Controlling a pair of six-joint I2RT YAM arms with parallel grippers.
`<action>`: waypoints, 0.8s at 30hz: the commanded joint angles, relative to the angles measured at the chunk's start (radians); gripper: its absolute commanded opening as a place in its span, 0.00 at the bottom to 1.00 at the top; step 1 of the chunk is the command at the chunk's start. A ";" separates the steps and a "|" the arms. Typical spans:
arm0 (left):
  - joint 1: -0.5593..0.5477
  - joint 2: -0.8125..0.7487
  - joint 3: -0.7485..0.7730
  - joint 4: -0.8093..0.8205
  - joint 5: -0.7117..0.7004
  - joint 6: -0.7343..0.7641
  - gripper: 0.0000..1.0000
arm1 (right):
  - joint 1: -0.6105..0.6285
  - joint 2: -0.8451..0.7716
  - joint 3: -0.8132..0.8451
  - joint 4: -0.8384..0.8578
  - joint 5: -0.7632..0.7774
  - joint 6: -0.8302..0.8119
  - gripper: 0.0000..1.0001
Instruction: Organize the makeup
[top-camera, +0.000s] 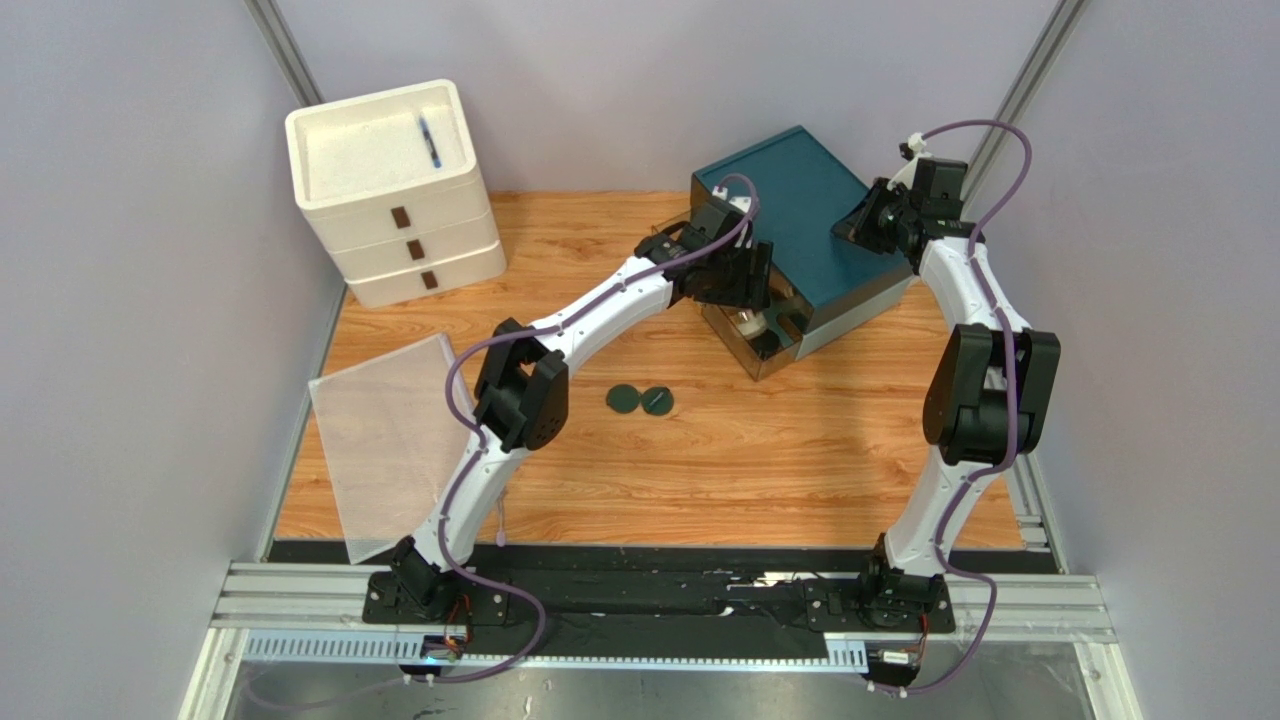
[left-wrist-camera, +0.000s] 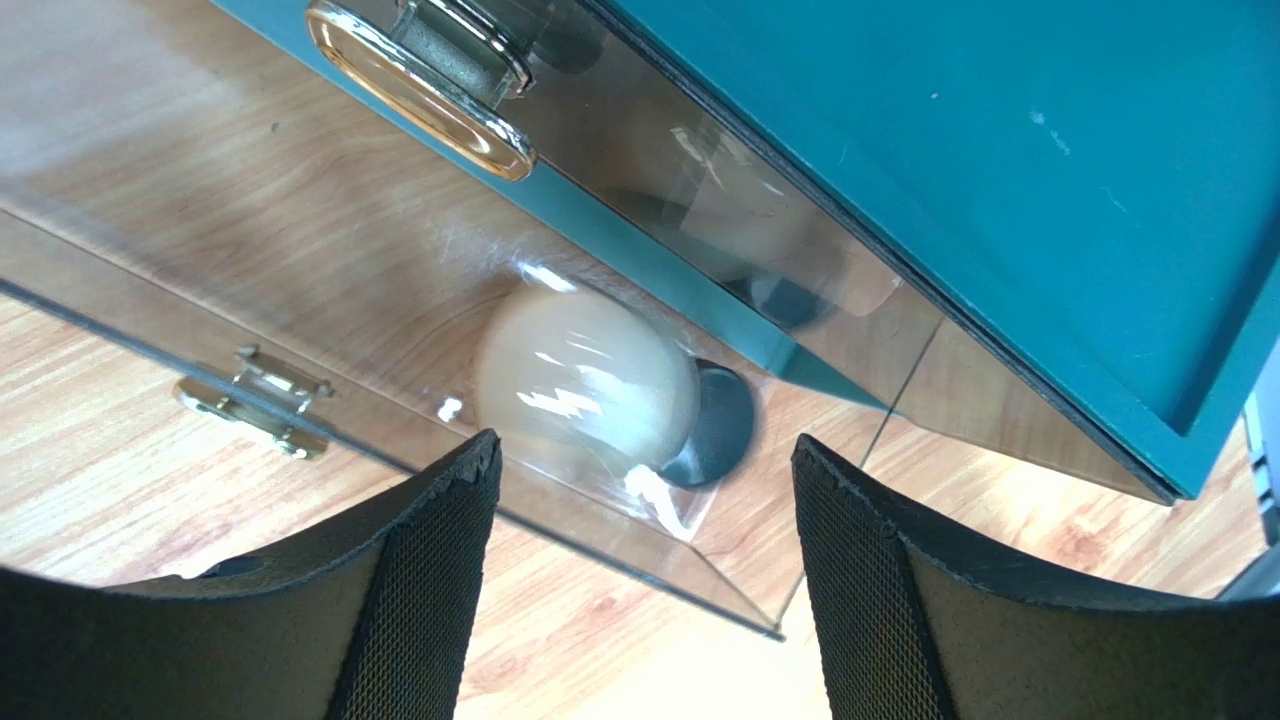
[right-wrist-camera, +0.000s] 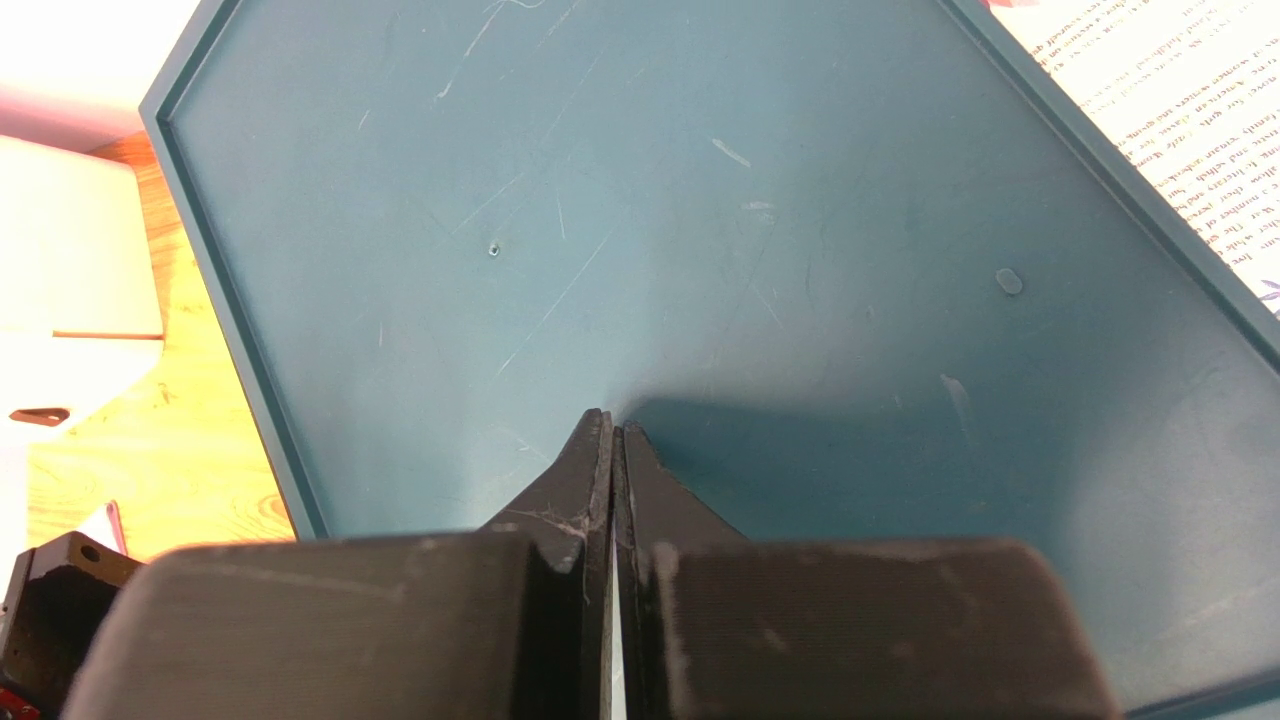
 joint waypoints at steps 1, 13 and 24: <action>-0.005 -0.024 0.023 0.018 -0.022 0.035 0.76 | 0.023 0.191 -0.146 -0.379 0.124 -0.066 0.00; -0.005 -0.329 -0.300 0.038 -0.127 0.179 0.75 | 0.023 0.188 -0.144 -0.385 0.124 -0.067 0.00; -0.005 -0.568 -0.888 0.021 -0.184 0.153 0.76 | 0.023 0.197 -0.143 -0.381 0.121 -0.069 0.00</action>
